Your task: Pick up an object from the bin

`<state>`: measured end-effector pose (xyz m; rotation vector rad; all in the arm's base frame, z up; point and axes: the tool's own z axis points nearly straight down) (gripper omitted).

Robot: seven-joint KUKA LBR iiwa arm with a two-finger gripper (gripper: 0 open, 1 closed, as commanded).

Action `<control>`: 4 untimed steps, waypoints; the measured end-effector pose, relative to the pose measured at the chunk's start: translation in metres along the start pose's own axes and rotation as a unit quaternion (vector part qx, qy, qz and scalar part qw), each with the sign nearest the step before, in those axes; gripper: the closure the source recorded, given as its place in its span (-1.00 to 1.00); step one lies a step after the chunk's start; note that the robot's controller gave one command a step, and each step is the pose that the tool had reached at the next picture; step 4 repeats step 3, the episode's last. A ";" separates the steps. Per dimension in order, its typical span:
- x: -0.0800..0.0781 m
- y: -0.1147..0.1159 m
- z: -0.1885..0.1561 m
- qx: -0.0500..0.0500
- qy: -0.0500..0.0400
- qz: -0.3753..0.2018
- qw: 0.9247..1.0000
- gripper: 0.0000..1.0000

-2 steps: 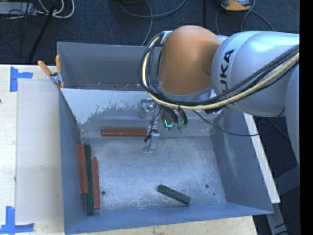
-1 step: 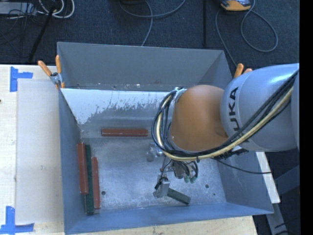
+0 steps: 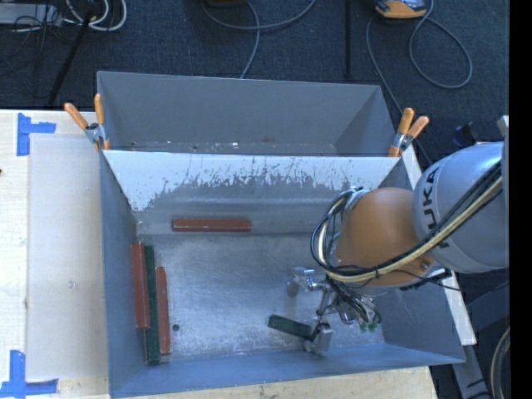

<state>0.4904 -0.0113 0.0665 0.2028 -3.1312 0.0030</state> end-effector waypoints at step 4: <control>-0.067 -0.016 -0.208 0.000 -0.005 -0.137 0.991 1.00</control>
Offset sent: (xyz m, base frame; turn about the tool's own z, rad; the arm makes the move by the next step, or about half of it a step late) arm 0.0000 0.0000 0.0000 0.0000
